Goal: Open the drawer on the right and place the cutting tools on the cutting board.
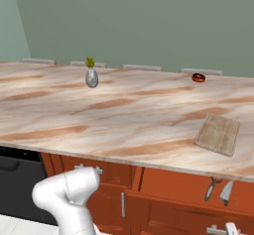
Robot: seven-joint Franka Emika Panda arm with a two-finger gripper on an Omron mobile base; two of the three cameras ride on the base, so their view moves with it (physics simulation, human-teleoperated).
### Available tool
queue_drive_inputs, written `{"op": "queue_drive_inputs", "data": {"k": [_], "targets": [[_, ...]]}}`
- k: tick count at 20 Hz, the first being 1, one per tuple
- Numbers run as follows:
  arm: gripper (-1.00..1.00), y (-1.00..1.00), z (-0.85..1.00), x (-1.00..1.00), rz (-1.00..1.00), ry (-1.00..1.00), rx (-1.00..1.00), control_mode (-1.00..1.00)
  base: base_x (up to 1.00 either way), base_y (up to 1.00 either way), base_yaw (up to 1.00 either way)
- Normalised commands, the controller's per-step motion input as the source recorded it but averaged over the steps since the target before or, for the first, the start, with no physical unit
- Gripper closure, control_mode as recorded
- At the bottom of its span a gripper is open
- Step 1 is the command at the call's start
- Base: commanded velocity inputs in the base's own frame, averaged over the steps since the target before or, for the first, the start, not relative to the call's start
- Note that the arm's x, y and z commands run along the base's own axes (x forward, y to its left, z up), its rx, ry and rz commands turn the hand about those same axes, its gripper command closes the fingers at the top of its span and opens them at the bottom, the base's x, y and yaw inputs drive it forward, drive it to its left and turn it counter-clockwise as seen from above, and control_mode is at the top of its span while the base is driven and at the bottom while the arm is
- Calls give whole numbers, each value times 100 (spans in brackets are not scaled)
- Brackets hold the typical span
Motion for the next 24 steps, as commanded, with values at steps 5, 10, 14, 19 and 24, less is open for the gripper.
{"op": "queue_drive_inputs", "data": {"k": [5, 10, 14, 19, 24], "targets": [[100, -11, -10, -100, 0, 0, 0, -100, 0, 0, 0], [-100, -11, -9, -100, 0, 0, 0, -100, 0, 0, 0], [-100, -14, -6, -100, 0, -1, 0, -100, 0, 0, 0], [-100, -13, 0, -99, -1, -6, 1, -100, 0, 0, 0], [-100, 0, 8, -81, -4, 0, 0, -100, 0, 0, 0]]}}
